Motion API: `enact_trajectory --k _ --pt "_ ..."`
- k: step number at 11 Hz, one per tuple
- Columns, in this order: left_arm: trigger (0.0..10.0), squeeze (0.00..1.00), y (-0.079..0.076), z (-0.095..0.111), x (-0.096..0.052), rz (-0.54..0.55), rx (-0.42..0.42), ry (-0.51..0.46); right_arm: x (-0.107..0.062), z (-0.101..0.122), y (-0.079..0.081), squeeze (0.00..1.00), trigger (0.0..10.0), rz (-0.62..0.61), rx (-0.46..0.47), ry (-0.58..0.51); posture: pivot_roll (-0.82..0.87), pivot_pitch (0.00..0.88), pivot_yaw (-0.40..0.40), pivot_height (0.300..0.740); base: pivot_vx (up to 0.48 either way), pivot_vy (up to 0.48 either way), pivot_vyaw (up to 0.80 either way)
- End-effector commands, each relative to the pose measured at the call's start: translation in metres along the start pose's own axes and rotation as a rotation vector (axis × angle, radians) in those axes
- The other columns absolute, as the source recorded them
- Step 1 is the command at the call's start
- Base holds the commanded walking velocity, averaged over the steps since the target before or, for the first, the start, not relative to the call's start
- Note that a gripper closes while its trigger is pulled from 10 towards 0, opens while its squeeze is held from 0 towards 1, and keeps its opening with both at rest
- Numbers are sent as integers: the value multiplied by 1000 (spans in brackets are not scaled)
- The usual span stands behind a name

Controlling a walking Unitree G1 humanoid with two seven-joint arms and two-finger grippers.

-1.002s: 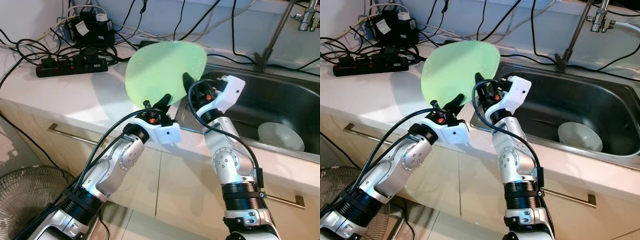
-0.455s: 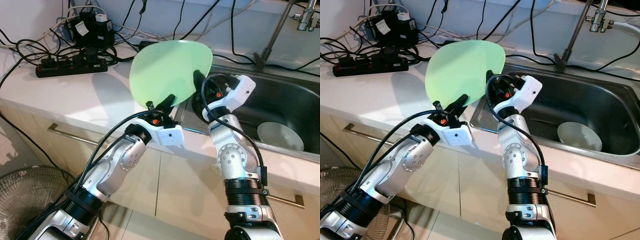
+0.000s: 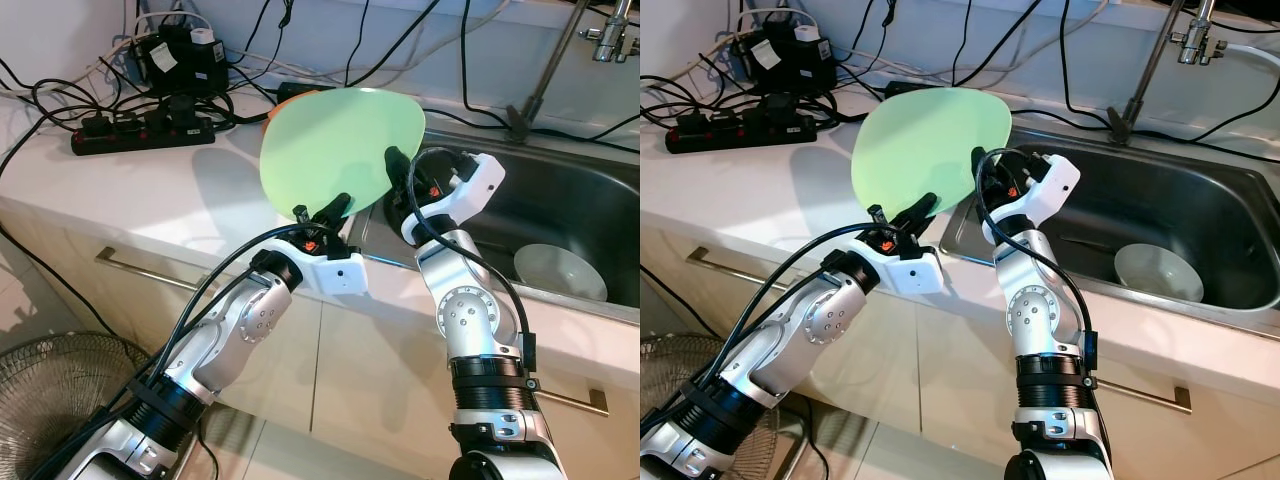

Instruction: Kitchen organization

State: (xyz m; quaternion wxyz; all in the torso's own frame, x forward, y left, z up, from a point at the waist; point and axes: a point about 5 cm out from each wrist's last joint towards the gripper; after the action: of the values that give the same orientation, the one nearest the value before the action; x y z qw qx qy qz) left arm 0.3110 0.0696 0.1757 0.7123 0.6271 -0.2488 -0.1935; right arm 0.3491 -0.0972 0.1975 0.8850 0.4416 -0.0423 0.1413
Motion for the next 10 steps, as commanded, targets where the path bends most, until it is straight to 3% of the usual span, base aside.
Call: enact_trajectory --k 1,8,9,10 --pt "10000 0 18 9 5 83 15 -55 4 -13 5 0 0 -8 46 48 222 5 -29 740 0 0 0" --pt "10000 0 18 7 5 81 30 -59 2 -17 5 0 0 3 118 74 221 0 -25 740 0 0 0" --pt "10000 1000 19 7 5 77 4 -60 3 -15 5 0 0 0 138 67 220 0 -23 740 0 0 0" --pt "10000 1000 19 6 6 77 -1 -59 3 -13 5 0 0 -6 147 60 220 0 -24 740 0 0 0"
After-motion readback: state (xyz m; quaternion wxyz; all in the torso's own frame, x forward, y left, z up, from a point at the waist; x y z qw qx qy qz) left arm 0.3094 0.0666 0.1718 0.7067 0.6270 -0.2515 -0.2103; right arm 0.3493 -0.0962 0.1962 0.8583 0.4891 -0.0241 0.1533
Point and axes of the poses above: a point about 5 cm out from each wrist's last joint towards the gripper, its own x axis pointing out of the wrist towards the gripper, its own z axis along the axis of the wrist's last joint, y = z × x, and after that the axes turned 9 degrees about x, right-handed
